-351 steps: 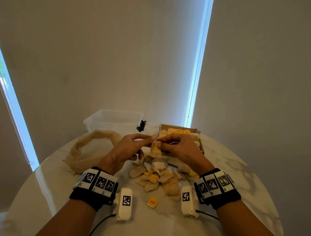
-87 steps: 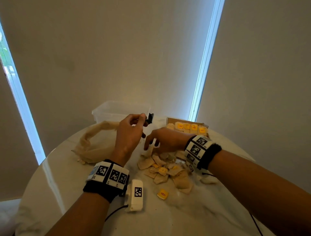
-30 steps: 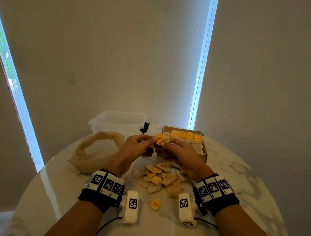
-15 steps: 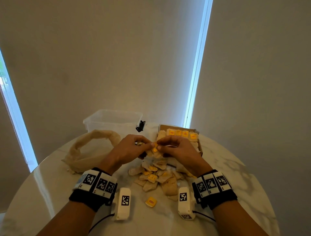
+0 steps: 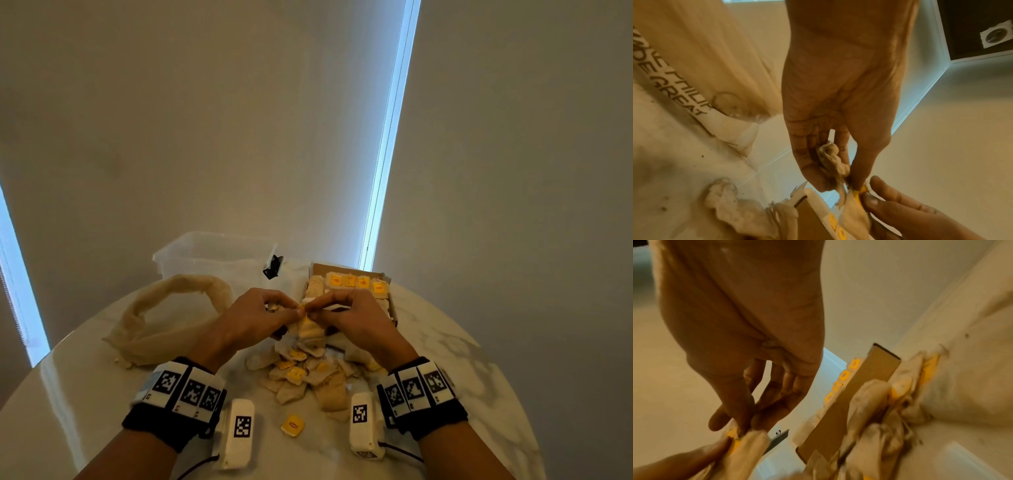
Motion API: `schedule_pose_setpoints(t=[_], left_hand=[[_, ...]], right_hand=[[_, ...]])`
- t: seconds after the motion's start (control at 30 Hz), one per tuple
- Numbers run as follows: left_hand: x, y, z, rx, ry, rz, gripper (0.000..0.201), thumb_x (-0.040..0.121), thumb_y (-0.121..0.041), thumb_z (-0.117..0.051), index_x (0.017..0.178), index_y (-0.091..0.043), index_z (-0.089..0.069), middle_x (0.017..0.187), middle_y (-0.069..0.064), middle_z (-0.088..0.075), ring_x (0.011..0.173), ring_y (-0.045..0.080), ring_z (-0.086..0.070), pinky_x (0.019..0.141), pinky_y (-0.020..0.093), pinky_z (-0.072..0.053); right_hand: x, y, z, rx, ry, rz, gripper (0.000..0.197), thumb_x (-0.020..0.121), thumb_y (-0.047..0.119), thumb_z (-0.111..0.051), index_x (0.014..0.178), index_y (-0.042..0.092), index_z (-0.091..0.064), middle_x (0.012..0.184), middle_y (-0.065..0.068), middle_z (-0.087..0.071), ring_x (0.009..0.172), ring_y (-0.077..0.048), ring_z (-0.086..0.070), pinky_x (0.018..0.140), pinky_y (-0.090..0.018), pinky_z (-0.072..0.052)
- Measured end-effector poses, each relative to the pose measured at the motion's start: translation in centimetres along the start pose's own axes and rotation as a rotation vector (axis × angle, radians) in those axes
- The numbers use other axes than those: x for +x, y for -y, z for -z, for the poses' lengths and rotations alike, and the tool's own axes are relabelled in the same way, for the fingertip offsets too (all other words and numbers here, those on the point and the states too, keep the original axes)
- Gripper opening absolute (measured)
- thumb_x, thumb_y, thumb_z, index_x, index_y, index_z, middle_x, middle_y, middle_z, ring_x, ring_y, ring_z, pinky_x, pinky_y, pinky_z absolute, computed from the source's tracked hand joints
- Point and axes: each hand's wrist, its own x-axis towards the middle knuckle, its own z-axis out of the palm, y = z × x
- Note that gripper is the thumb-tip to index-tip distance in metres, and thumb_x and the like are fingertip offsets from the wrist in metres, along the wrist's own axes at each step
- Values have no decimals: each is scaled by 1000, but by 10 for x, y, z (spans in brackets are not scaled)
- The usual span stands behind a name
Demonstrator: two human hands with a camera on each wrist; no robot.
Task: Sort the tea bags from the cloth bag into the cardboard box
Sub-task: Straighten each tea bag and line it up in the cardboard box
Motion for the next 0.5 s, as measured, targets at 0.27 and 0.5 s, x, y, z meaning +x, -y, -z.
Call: schedule_pose_setpoints(t=[0.27, 0.5], left_hand=[[-1, 5, 3, -148, -80, 68, 24, 97, -29, -75, 111, -11, -80, 94, 15, -79, 80, 23, -78, 67, 26, -63], [2, 9, 0, -209, -75, 99, 14, 97, -26, -76, 103, -14, -80, 91, 13, -79, 76, 21, -78, 71, 33, -66]], right_hand=[[34, -4, 54, -127, -353, 23, 16, 91, 15, -83, 99, 27, -87, 93, 11, -82, 87, -9, -77, 66, -24, -60], [104, -24, 55, -262, -189, -182, 20, 87, 17, -87, 102, 30, -86, 97, 7, -82, 87, -16, -79, 78, -32, -66]])
